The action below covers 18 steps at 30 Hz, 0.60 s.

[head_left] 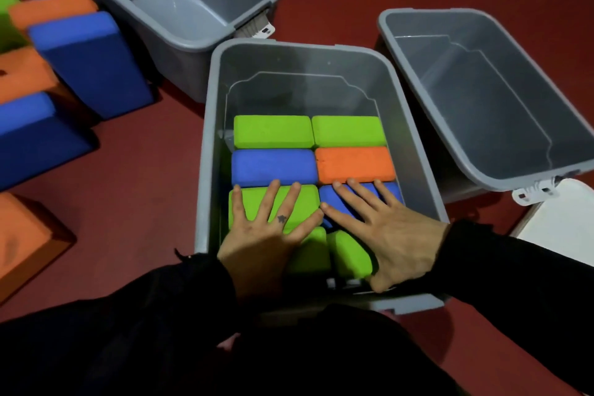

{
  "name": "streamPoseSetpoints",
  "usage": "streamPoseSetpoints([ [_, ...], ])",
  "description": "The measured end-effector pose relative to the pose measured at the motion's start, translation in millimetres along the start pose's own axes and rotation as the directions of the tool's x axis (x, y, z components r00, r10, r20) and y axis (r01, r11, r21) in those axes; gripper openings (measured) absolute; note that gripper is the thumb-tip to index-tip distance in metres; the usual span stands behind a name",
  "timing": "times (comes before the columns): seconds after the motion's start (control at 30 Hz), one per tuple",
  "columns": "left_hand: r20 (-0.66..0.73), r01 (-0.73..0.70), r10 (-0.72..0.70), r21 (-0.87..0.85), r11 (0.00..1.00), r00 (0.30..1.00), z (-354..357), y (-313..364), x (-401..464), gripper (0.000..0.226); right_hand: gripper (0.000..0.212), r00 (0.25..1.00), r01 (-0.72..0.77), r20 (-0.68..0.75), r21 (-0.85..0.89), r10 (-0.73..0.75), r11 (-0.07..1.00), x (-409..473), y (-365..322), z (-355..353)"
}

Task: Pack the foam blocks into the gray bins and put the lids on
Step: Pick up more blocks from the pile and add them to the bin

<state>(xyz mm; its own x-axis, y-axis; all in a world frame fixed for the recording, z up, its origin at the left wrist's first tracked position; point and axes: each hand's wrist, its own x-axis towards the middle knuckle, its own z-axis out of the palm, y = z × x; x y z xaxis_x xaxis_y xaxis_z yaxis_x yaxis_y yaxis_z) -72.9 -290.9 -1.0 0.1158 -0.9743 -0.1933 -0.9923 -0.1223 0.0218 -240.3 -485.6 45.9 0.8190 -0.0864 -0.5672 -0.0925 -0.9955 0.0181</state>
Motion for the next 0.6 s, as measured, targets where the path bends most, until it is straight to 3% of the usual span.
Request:
streamPoseSetpoints([
  [0.1, -0.004, 0.027, -0.027, -0.020, 0.999, 1.000, 1.5, -6.7, 0.5, 0.125, 0.149, 0.998, -0.064, 0.018, -0.027, 0.065, 0.998, 1.0, -1.3, 0.5],
  [0.23, 0.150, 0.061, -0.058, -0.015, 0.998, 0.987, -8.1, -19.0, 6.7, 0.143, 0.153, 0.980, -0.199, -0.015, 0.059, 0.200, 0.978, 3.9, 4.8, -2.6],
  [0.33, 0.135, 0.062, -0.062, 0.003, 0.998, 0.989, -14.7, -19.1, 6.0, 0.141, 0.142, 0.976, -0.179, -0.130, -0.035, 0.173, 0.983, 5.8, 0.3, 1.3],
  [0.4, 0.081, 0.056, -0.060, 0.045, 0.997, 0.995, -13.5, -16.9, 4.1, 0.140, 0.145, 0.980, -0.167, -0.118, -0.051, 0.160, 0.985, 10.2, -1.5, 2.5],
  [0.5, 0.167, 0.065, -0.070, 0.033, 0.997, 0.983, -12.5, -15.9, 8.1, 0.142, 0.155, 0.988, -0.155, -0.023, -0.004, 0.155, 0.988, 17.8, 0.0, 3.4],
  [0.6, 0.230, 0.092, -0.085, -0.017, 0.996, 0.969, -13.6, -13.2, 16.7, 0.141, 0.146, 0.983, -0.154, -0.102, -0.001, 0.154, 0.988, 21.8, -2.0, 6.0],
])
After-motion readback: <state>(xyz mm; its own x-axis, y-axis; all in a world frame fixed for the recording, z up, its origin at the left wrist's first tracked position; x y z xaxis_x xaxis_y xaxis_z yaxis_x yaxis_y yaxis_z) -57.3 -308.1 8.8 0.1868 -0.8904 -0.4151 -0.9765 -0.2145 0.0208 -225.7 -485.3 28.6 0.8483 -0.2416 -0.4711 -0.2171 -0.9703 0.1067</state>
